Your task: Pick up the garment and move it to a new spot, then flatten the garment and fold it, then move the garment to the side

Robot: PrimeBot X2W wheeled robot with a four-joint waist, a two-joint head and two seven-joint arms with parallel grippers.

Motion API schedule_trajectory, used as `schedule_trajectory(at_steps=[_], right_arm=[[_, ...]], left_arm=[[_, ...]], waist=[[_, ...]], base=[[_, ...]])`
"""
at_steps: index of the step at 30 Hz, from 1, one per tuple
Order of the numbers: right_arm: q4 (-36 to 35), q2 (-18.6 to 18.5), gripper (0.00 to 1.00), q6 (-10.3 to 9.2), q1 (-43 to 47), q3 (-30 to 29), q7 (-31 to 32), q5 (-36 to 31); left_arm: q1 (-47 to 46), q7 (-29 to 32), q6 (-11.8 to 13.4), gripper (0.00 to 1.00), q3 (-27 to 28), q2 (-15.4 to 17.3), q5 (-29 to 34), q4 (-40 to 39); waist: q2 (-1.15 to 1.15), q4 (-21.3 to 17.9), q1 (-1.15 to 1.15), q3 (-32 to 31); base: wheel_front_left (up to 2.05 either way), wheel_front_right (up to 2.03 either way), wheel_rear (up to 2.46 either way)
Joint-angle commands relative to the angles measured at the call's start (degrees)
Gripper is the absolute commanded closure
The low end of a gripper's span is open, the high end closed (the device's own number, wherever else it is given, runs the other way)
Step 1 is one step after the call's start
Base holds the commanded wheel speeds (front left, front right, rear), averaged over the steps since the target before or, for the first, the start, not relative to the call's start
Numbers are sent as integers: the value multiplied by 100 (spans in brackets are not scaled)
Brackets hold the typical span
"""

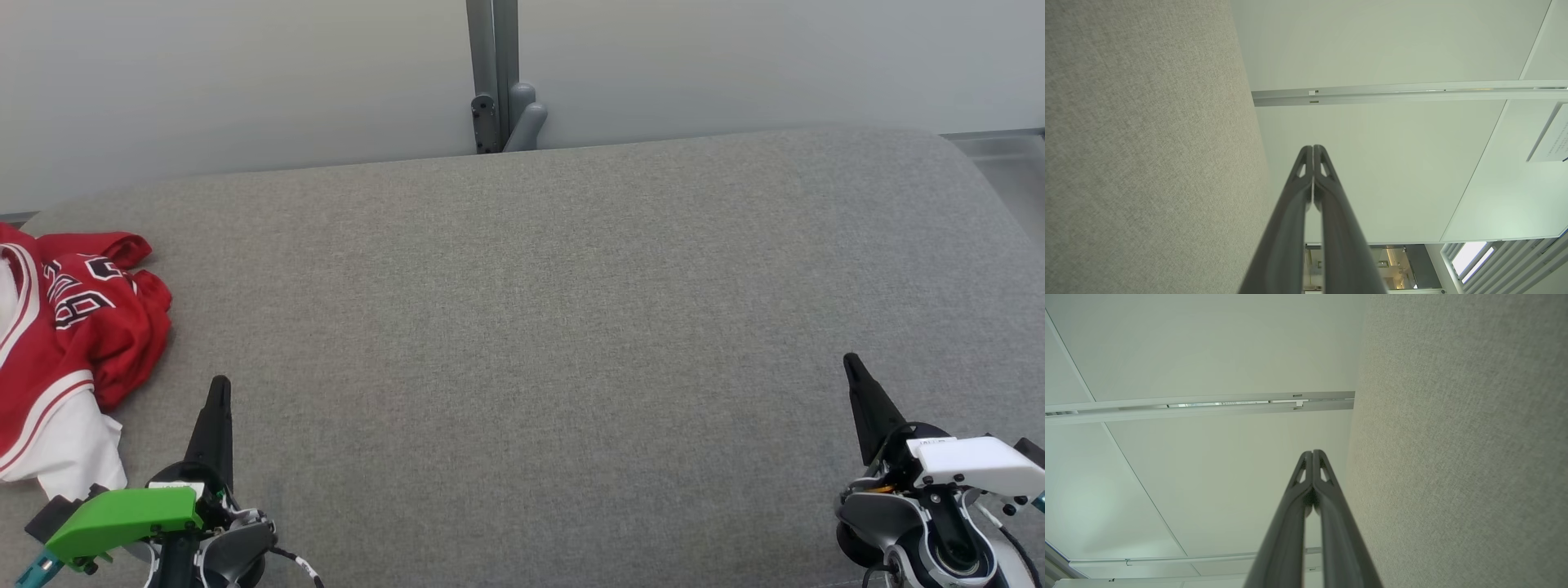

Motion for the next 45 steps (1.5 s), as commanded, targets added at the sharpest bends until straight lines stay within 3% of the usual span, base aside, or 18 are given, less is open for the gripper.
schedule_trajectory(at_steps=[1,32,33,45], right_arm=[[6,-26,100,2,-43,0,12,34],[6,-26,100,3,-43,0,13,34],[16,3,0,0,8,-1,-1,-1],[24,37,0,-1,165,143,-262,-291]], left_arm=[[-62,26,-25,100,21,41,-6,-13],[-62,26,-25,100,21,41,-6,-13],[6,-3,0,0,-4,-3,0,14],[167,-206,-1,0,-194,-3,157,72]], waist=[[0,0,0,0],[0,0,0,0],[0,0,0,0],[0,22,0,1]], base=[[0,0,0],[0,0,0],[0,0,0],[0,0,0]])
